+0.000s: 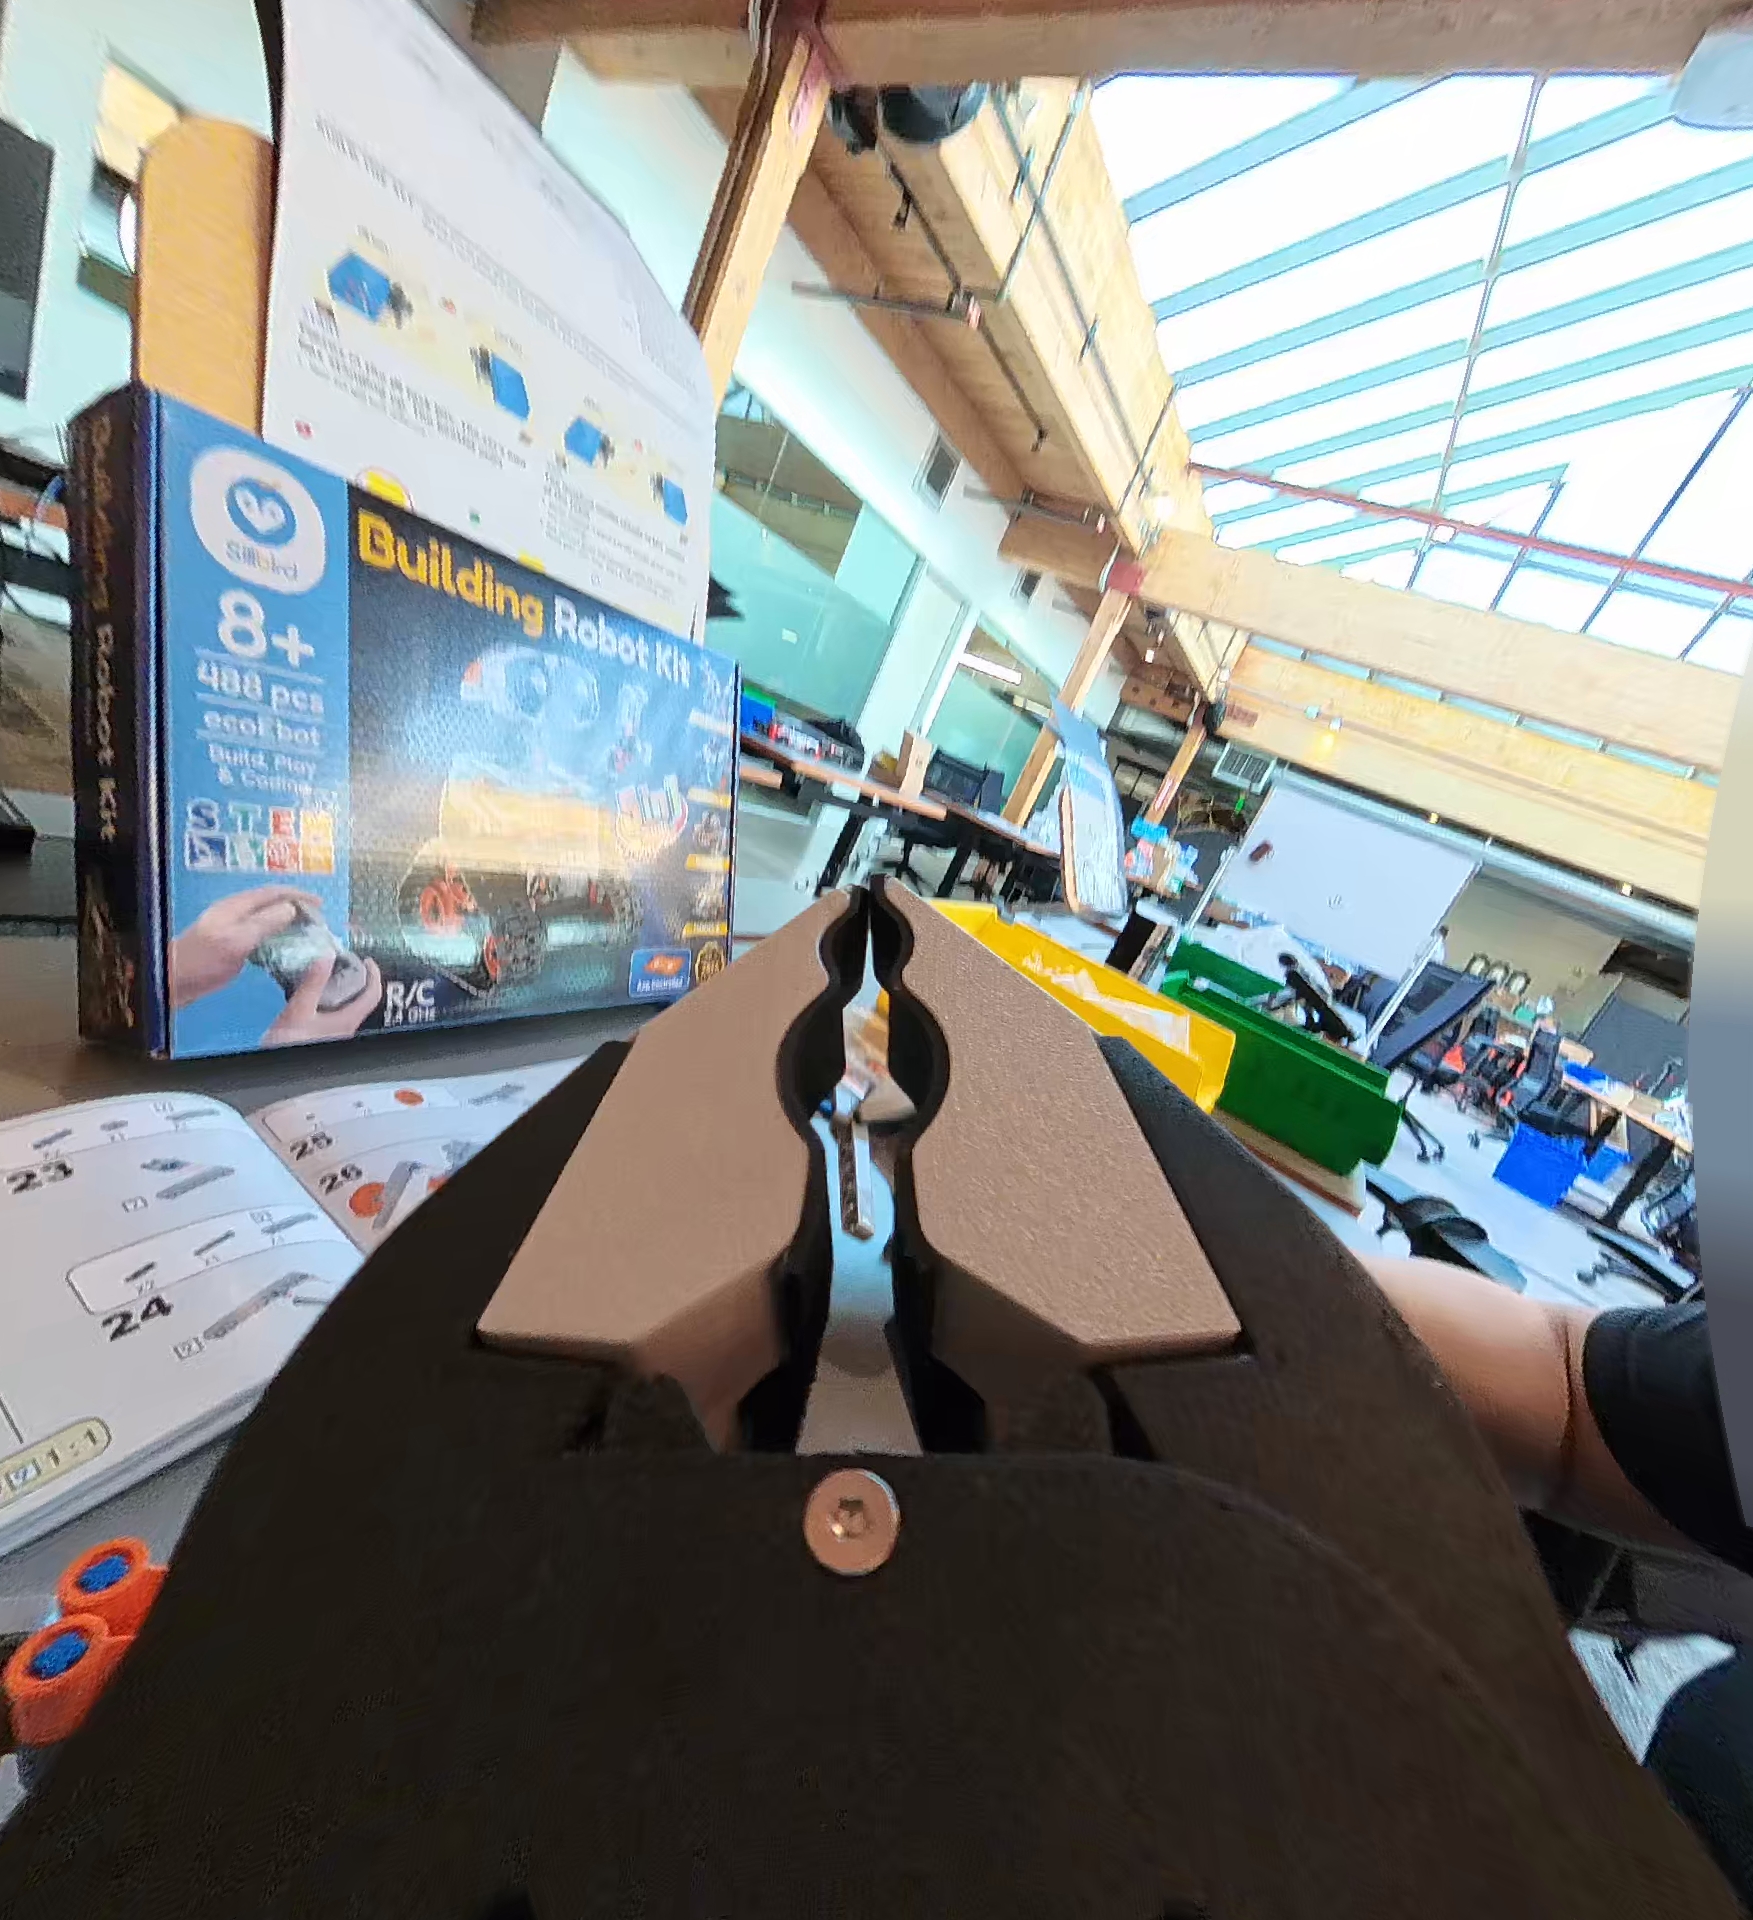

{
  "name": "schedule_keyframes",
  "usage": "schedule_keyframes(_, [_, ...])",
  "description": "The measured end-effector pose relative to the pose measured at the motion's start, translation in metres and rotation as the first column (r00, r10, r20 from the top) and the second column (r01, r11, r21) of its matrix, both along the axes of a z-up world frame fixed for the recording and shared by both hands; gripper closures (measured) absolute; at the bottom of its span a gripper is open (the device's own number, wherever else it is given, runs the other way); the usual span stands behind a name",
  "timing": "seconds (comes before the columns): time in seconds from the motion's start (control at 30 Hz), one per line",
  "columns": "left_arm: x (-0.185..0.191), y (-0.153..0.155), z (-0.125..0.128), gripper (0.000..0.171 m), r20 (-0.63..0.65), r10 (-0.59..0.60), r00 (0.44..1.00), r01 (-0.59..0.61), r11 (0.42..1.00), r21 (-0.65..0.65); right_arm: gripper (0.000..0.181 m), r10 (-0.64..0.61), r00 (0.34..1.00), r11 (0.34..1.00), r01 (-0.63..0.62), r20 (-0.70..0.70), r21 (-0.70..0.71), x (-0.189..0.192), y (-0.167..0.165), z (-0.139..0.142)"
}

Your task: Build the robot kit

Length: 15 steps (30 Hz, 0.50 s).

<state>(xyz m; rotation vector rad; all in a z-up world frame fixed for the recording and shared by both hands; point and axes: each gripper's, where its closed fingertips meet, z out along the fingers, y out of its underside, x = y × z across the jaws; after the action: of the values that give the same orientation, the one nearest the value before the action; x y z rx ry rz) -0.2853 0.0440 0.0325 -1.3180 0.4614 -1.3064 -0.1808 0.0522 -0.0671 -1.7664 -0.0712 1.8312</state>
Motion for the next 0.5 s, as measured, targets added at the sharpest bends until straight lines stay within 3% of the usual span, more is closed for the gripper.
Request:
schedule_keyframes(0.23, [0.020,-0.002,-0.021,0.171,-0.117,-0.066,0.991,0.060,0.997,-0.056,0.176,-0.015,1.000,1.000,0.015,-0.008,-0.011,0.002,0.002,0.001])
schedule_keyframes(0.5, [0.017,0.000,-0.019,0.171,-0.128,-0.029,0.991,0.026,0.999,-0.030,0.177,-0.039,0.999,0.999,0.039,-0.019,-0.023,0.006,0.006,0.001])
